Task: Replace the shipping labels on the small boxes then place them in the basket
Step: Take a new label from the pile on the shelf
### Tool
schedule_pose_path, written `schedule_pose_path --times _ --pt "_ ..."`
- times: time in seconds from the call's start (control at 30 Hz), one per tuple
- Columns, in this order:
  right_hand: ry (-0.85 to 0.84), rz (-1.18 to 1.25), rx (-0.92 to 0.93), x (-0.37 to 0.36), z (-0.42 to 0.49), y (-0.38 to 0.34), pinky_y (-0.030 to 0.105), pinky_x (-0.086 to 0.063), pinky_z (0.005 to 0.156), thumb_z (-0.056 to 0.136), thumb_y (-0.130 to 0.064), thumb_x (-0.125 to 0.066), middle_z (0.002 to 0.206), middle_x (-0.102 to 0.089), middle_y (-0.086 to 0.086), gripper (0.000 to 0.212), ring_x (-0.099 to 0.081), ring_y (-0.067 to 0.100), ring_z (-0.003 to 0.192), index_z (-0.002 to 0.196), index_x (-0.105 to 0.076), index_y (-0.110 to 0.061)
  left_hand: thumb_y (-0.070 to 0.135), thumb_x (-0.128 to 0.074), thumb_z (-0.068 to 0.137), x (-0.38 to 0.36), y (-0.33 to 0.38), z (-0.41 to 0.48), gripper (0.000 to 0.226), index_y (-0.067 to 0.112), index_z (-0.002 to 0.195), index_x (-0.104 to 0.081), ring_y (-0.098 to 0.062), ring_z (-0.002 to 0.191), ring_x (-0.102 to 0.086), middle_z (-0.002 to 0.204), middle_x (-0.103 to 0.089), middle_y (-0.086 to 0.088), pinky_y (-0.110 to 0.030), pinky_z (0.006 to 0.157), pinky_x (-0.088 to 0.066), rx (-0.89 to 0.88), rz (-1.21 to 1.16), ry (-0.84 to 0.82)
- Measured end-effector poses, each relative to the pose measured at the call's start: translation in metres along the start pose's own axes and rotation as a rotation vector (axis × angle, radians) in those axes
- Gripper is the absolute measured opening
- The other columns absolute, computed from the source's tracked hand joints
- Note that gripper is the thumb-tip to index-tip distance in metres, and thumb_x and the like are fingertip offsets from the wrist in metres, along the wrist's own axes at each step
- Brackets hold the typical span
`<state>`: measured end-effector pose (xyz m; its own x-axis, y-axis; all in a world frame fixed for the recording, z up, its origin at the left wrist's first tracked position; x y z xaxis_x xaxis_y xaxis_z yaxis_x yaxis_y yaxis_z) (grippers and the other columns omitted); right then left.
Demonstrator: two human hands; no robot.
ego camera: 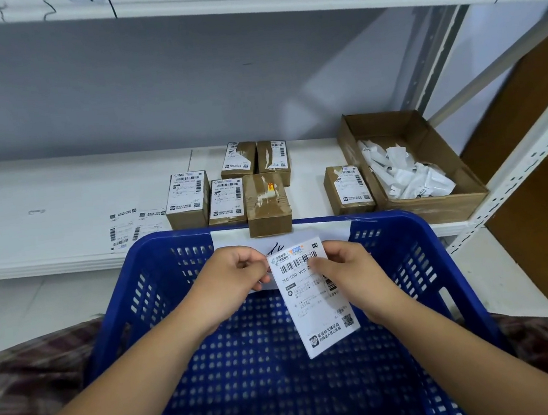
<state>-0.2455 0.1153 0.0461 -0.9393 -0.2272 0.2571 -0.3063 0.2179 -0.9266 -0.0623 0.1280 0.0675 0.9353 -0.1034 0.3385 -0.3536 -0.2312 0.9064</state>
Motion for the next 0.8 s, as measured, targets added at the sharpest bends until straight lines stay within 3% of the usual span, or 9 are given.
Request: schedule_pose_path --times 0.2,0.47,0.63,0.67,0.73,0.8 --pt "0.0 0.002 -0.013 0.0 -0.001 0.0 0.023 -0.057 0.066 0.098 -0.016 -0.055 0.088 -0.076 -0.007 0.018 -0.073 0.011 0.077 0.098 -0.073 -0.017 0.016 -0.055 0.093 0.002 0.0 0.001 0.018 0.018 0.084 -0.07 0.002 0.056 -0.058 0.068 -0.069 0.007 -0.007 0.053 -0.041 -0.006 -0.021 0.049" --pt "0.005 -0.018 -0.016 0.0 -0.002 0.0 0.031 -0.059 0.073 0.098 -0.018 -0.055 0.09 -0.076 -0.004 0.017 -0.073 0.014 0.079 0.1 -0.072 -0.017 0.007 -0.056 0.09 0.003 0.001 -0.001 0.021 0.019 0.076 -0.068 0.003 0.055 -0.058 0.067 -0.067 0.005 -0.008 0.056 -0.045 -0.043 0.043 0.027" --pt "0.046 -0.037 0.004 -0.002 -0.001 0.001 0.038 -0.058 0.079 0.095 -0.018 -0.061 0.094 -0.073 0.002 0.013 -0.071 0.02 0.085 0.106 -0.066 -0.021 0.001 -0.055 0.089 -0.001 0.004 -0.004 0.02 0.01 0.078 -0.069 0.0 0.051 -0.055 0.059 -0.065 0.004 -0.01 0.052 -0.044 0.037 -0.108 -0.033" --pt "0.084 -0.069 0.026 -0.003 0.0 0.003 0.033 -0.058 0.08 0.092 -0.019 -0.065 0.1 -0.069 0.004 0.019 -0.068 0.02 0.09 0.11 -0.061 -0.025 0.002 -0.055 0.089 -0.002 0.004 -0.005 0.02 0.01 0.078 -0.069 0.0 0.05 -0.055 0.058 -0.065 0.005 -0.011 0.051 -0.042 0.061 -0.132 -0.041" --pt "0.199 -0.186 0.085 -0.006 -0.002 0.006 0.008 -0.045 0.077 0.088 -0.023 -0.071 0.113 -0.05 -0.005 0.036 -0.053 0.007 0.1 0.115 -0.05 -0.033 0.004 -0.055 0.09 -0.006 0.002 -0.005 0.019 0.011 0.079 -0.069 -0.001 0.051 -0.054 0.058 -0.065 0.006 -0.013 0.052 -0.041 0.108 -0.174 -0.048" --pt "0.259 -0.237 0.162 -0.013 -0.009 0.003 -0.003 -0.034 0.075 0.086 -0.024 -0.071 0.112 -0.039 -0.01 0.034 -0.043 -0.001 0.1 0.107 -0.048 -0.037 0.005 -0.054 0.089 -0.009 0.0 -0.006 0.02 0.012 0.077 -0.069 -0.003 0.052 -0.053 0.058 -0.065 0.006 -0.016 0.054 -0.04 0.144 -0.203 -0.034"
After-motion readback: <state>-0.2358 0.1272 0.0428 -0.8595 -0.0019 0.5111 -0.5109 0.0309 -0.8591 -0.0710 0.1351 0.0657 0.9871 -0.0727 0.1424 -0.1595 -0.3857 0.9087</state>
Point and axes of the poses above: each hand's wrist, its own z-axis towards the middle knuckle, its own x-axis out of the back of the hand, y = z × x, the point moved 2 cm from there along z, towards the middle knuckle
